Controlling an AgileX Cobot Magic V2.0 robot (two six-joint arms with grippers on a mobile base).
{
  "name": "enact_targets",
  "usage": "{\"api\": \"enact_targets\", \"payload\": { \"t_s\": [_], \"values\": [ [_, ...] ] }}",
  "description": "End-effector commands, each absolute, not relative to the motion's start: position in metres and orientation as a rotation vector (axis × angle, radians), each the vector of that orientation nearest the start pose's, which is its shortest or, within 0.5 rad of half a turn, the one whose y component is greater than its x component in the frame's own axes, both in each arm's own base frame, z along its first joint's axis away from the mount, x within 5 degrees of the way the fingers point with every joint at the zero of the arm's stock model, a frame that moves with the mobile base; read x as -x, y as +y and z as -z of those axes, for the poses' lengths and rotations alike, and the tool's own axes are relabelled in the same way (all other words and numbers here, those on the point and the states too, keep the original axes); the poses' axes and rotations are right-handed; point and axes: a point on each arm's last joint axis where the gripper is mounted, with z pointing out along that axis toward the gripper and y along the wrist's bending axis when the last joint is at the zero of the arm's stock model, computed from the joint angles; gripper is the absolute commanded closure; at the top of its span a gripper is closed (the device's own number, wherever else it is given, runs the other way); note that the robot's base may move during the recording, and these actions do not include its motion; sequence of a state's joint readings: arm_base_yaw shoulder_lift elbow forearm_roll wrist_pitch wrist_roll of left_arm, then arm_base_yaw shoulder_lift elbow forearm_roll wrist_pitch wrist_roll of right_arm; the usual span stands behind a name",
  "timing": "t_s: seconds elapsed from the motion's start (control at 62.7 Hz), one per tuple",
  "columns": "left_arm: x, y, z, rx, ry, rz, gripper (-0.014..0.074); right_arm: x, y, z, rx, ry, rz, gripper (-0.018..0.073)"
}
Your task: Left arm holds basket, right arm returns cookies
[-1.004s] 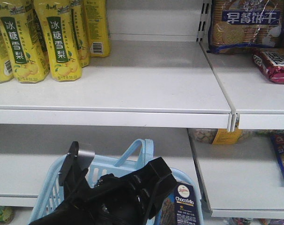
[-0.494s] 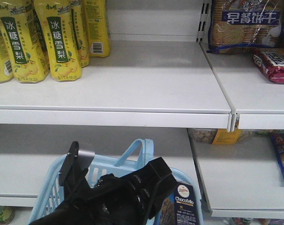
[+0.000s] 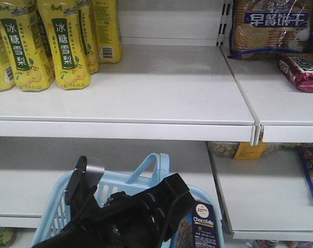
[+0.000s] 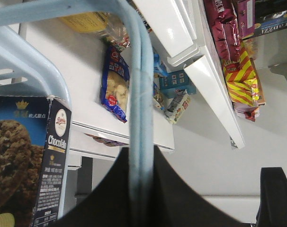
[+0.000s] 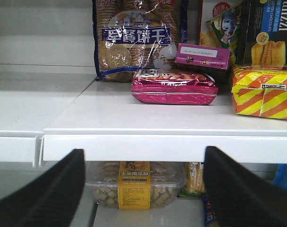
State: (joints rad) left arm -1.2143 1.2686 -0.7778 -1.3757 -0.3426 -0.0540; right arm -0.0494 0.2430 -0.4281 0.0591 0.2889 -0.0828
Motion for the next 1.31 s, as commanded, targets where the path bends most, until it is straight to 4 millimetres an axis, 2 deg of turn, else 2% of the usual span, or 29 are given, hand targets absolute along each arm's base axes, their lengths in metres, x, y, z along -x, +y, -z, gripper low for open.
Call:
{"api": "enact_targets", "payload": {
  "t_s": [0.0,0.191,0.271,0.462,0.606,0.781,0.845,1.084,1.196,1.291],
  "values": [
    [-0.125,-0.242,-0.317,0.455,2.026,1.426,0.0603,-0.062,-0.002,-0.331,-0.001,1.506,0.067,-0.0125],
    [-0.125,-0.242,-0.317,0.455,2.026,1.426,0.0603,-0.062,-0.002,-0.332,-0.040,1.499,0.011,-0.0139],
    [-0.125,-0.242,-0.317,0.455,2.026,1.426,0.0603,-0.064,0.000,-0.334,-0.064,1.555,-0.045,-0.0130],
    [-0.125,-0.242,-0.317,0.455,2.026,1.426,0.0603,-0.084,0.011,-0.351,-0.061,1.891,-0.223,-0.0115],
    [-0.125,-0.242,-0.317,0.455,2.026,1.426,0.0603,-0.102,0.028,-0.353,0.064,2.118,-0.421,-0.0089],
    [-0.125,-0.242,-0.317,0.455,2.026,1.426,0.0603,-0.120,0.050,-0.341,0.230,2.270,-0.765,-0.0074],
    [-0.125,-0.242,-0.317,0.455,2.026,1.426,0.0603,-0.123,0.056,-0.338,0.277,2.294,-0.835,-0.0072],
    [-0.125,-0.242,-0.317,0.455,2.026,1.426,0.0603,-0.130,0.082,-0.322,0.430,2.436,-0.858,-0.0066],
    [-0.125,-0.242,-0.317,0.455,2.026,1.426,0.0603,-0.133,0.092,-0.312,0.353,2.429,-0.873,-0.0062],
    [-0.125,-0.242,-0.317,0.455,2.026,1.426,0.0603,-0.130,0.102,-0.293,0.281,2.428,-0.912,-0.0057]
  ]
}}
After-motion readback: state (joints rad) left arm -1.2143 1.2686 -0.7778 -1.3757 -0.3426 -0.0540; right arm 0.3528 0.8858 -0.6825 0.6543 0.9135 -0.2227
